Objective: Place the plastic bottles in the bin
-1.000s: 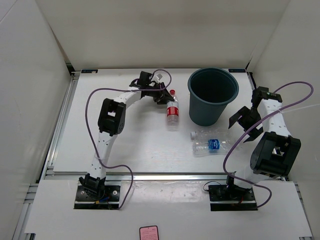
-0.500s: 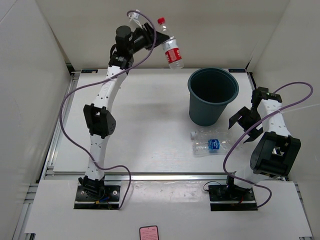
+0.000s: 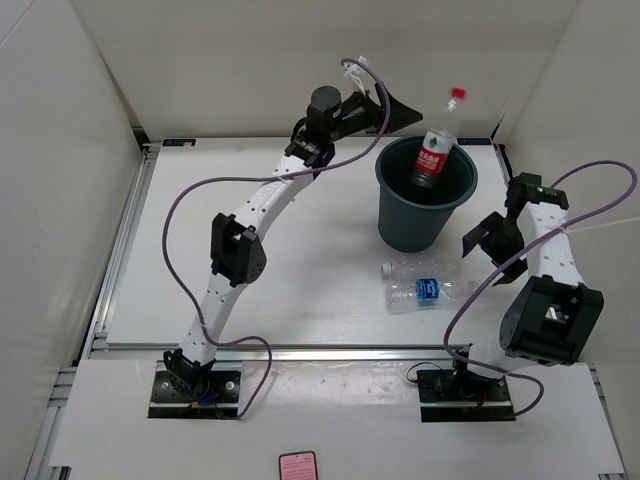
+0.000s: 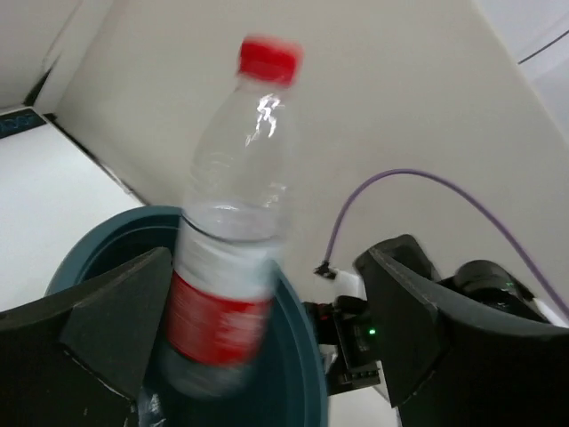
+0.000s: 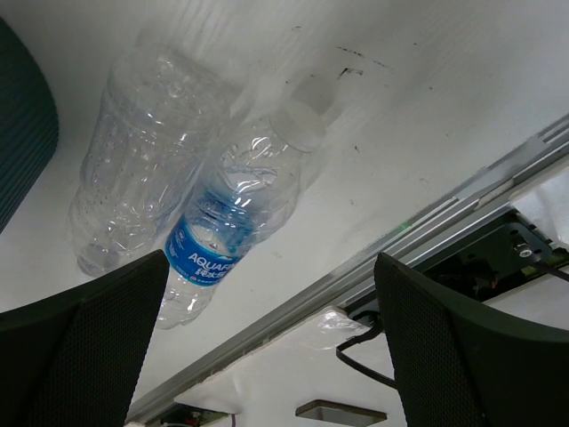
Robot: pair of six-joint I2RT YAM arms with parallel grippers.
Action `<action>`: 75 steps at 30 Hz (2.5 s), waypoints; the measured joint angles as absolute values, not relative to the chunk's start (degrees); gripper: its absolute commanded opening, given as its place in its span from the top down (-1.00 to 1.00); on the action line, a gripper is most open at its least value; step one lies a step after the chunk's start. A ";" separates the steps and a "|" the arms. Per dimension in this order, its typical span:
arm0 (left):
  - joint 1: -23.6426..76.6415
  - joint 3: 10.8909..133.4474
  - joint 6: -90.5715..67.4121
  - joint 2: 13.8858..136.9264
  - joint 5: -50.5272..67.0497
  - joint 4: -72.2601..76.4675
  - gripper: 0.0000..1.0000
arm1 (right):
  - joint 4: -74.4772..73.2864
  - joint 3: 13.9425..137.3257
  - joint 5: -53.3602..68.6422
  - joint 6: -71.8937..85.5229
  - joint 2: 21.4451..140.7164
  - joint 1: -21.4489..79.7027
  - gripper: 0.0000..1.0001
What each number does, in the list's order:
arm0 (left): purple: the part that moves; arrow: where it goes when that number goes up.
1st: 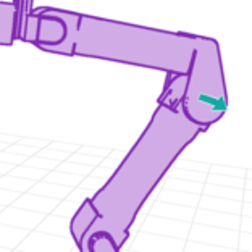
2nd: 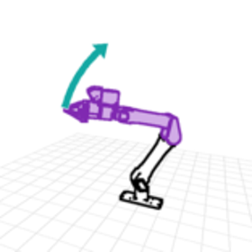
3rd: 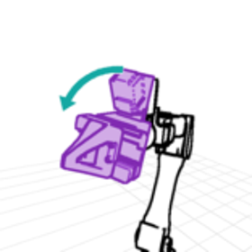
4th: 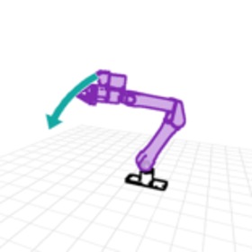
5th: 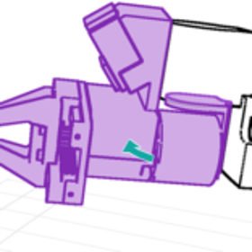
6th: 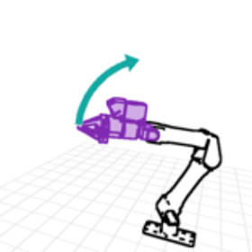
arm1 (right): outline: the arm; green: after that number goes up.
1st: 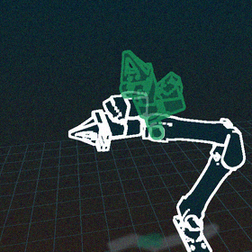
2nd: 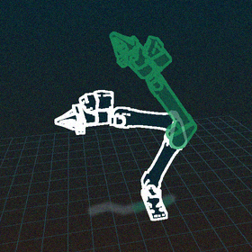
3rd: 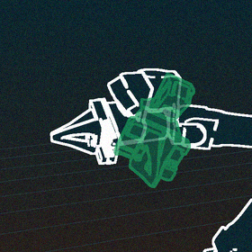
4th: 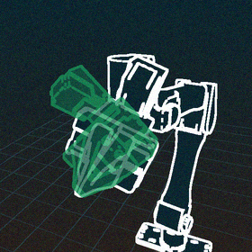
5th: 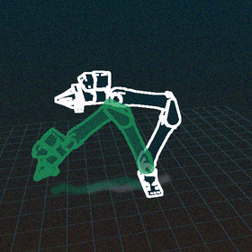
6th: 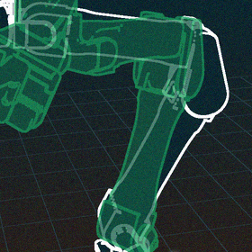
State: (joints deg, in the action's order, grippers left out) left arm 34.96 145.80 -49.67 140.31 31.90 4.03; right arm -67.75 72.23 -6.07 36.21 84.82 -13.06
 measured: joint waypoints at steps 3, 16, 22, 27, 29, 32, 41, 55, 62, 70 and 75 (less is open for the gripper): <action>34.24 145.86 -48.86 140.16 31.20 3.33 -1.00 | -68.34 72.20 -7.05 37.19 83.37 -13.06 -1.00; 16.64 114.34 -40.40 105.38 25.80 0.21 -1.00 | -70.17 72.66 -4.03 42.30 82.24 -15.38 -1.00; 7.77 90.41 -40.03 89.69 21.50 -0.95 -1.00 | -67.44 66.98 7.62 47.18 80.47 -23.53 -1.00; 0.54 76.31 -41.52 87.42 19.94 -3.53 -1.00 | -65.30 58.13 16.10 56.80 77.69 -24.73 -1.00; -2.02 72.88 -42.09 87.81 19.64 -5.23 -1.00 | -64.20 54.28 18.15 61.17 77.34 -23.03 -1.00; -3.40 71.24 -43.13 87.90 19.27 -6.92 -1.00 | -62.33 50.70 19.86 66.06 77.54 -19.75 -1.00; -3.14 72.69 -45.91 89.80 21.17 -5.58 -1.00 | -57.63 50.35 19.62 71.07 87.15 -14.41 -0.93; -3.14 72.69 -44.86 89.95 21.82 -5.96 -1.00 | -60.23 55.83 13.96 68.84 100.51 -13.54 0.13; -3.14 72.69 -43.68 89.65 21.21 -6.46 -1.00 | -71.57 68.42 8.14 64.01 89.67 -16.45 0.73; -3.14 72.69 -42.98 89.47 20.73 -6.90 -1.00 | -74.54 96.97 9.32 54.98 74.00 -19.66 0.76; -3.14 72.86 -44.21 90.61 21.26 -6.92 -1.00 | -76.18 118.41 8.40 52.69 76.93 -15.94 0.58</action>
State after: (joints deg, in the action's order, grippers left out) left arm -3.14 72.86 -44.21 90.61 21.26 -6.92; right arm -76.18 118.41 8.40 52.69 76.93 -15.94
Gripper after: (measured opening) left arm 0.998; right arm 0.626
